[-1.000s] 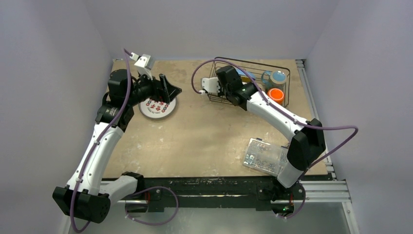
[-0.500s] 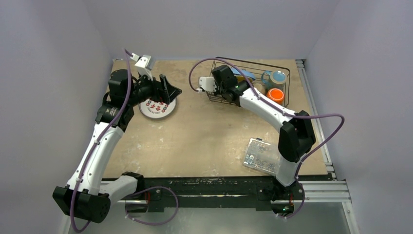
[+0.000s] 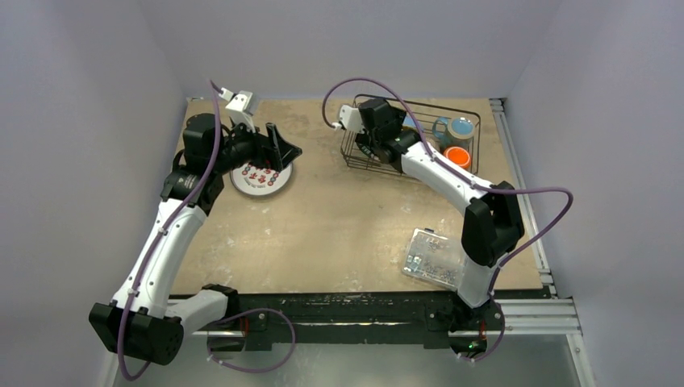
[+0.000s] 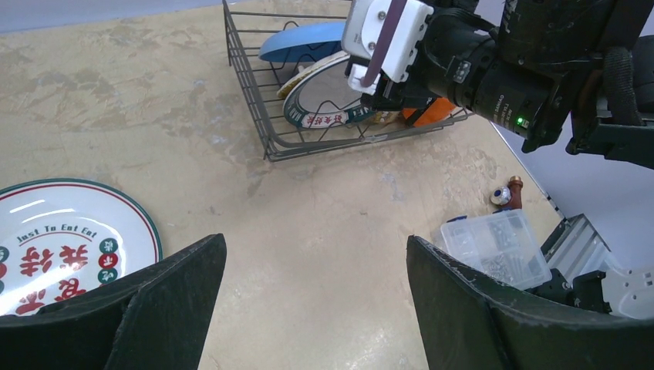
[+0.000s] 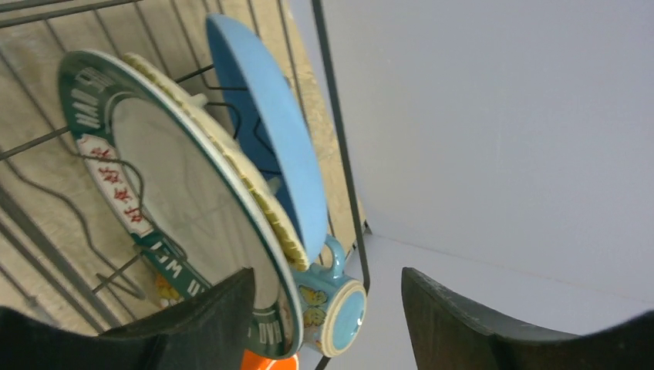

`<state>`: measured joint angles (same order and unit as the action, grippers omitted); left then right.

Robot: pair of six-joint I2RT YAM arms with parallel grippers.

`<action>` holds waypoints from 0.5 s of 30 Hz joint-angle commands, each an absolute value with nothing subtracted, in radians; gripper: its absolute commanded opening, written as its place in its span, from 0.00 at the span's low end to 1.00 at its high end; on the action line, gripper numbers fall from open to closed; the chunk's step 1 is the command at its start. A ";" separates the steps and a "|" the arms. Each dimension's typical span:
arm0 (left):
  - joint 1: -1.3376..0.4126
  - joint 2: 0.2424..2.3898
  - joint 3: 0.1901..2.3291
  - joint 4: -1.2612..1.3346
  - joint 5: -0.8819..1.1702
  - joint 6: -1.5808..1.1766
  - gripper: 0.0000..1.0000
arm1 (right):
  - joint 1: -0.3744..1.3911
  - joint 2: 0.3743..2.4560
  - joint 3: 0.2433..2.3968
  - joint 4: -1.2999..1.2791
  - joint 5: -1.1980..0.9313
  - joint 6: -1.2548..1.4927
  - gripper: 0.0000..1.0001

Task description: Load the mixed dishes into the dish rack

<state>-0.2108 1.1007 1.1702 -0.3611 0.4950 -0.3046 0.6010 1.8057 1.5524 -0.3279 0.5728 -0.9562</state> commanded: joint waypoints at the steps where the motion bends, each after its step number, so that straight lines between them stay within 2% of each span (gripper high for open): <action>1: -0.212 1.106 1.210 -0.339 0.513 -0.318 0.86 | 0.595 1.778 1.587 -0.193 0.689 -0.880 0.80; 2: -0.212 1.108 1.211 -0.339 0.513 -0.318 0.86 | 0.594 1.776 1.585 -0.178 0.710 -0.866 0.96; 3: -0.212 1.108 1.210 -0.340 0.513 -0.316 0.86 | 0.594 1.770 1.578 -0.168 0.723 -0.848 0.98; 6: -0.209 1.114 1.215 -0.345 0.513 -0.317 0.86 | 0.594 1.720 1.533 -0.164 0.733 -0.770 0.99; 11: -0.203 1.117 1.214 -0.342 0.523 -0.329 0.86 | 0.596 1.533 1.418 -0.154 0.584 -0.499 0.99; 15: -0.201 1.126 1.213 -0.338 0.528 -0.338 0.86 | 0.597 1.340 1.254 -0.088 0.489 -0.113 0.99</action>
<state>-0.2096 1.1202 1.1706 -0.3614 0.5022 -0.3210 0.5964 1.5383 1.3582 -0.2012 0.5930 -0.5316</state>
